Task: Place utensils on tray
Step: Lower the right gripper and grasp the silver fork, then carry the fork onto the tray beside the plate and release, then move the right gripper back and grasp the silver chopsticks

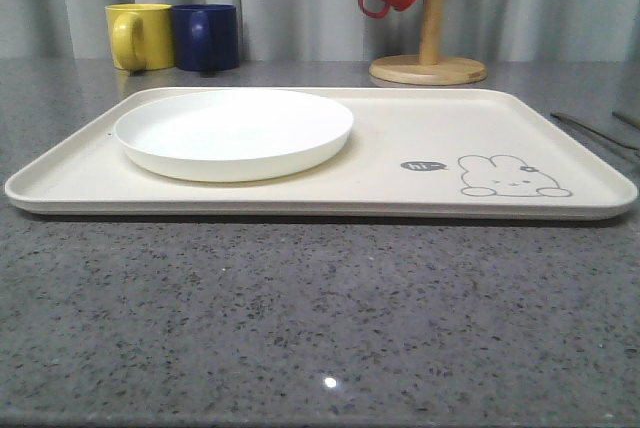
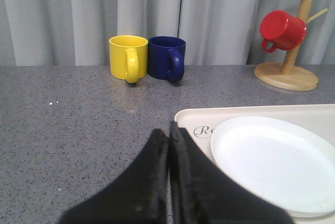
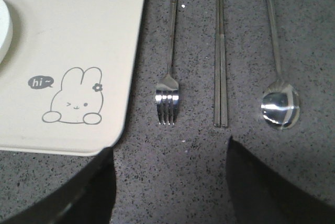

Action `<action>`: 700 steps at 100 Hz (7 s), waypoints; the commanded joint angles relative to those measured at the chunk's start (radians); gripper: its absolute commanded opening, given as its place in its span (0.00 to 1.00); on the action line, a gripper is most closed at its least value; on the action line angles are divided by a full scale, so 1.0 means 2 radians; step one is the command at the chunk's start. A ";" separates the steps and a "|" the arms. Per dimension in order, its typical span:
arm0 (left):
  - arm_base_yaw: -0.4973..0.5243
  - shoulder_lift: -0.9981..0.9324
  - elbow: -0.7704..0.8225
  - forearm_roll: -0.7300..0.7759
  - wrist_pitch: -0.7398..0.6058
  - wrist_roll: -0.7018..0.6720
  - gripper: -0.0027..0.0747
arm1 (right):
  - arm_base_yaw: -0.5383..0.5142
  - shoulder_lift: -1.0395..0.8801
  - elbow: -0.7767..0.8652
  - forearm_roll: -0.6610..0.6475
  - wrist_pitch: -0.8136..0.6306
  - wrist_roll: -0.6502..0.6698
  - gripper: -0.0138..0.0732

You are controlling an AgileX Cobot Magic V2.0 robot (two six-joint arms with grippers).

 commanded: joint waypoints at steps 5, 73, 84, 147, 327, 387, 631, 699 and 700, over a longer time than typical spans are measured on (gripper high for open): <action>-0.003 0.001 -0.014 -0.003 -0.038 -0.004 0.01 | -0.003 0.056 -0.052 0.007 -0.012 -0.022 0.70; -0.003 0.001 -0.014 -0.003 -0.038 -0.004 0.01 | 0.015 0.320 -0.191 0.005 -0.028 -0.027 0.70; -0.003 0.001 -0.014 -0.003 -0.038 -0.004 0.01 | 0.015 0.338 -0.191 0.005 -0.036 -0.027 0.70; -0.003 0.001 -0.014 -0.003 -0.038 -0.004 0.01 | 0.017 0.392 -0.191 0.005 -0.052 -0.027 0.70; -0.003 0.001 -0.014 -0.003 -0.038 -0.004 0.01 | 0.199 0.368 -0.267 -0.090 -0.024 0.280 0.20; -0.003 0.001 -0.014 -0.003 -0.038 -0.004 0.01 | 0.264 0.476 -0.311 -0.130 -0.041 0.363 0.20; -0.003 0.001 -0.014 -0.003 -0.038 -0.004 0.01 | -0.030 0.444 -0.265 -0.039 0.015 0.012 0.62; -0.003 0.001 -0.014 -0.003 -0.038 -0.004 0.01 | -0.030 0.464 -0.267 -0.036 0.036 0.012 0.15; -0.003 0.001 -0.014 -0.003 -0.038 -0.004 0.01 | -0.030 0.463 -0.267 -0.035 0.037 0.013 0.16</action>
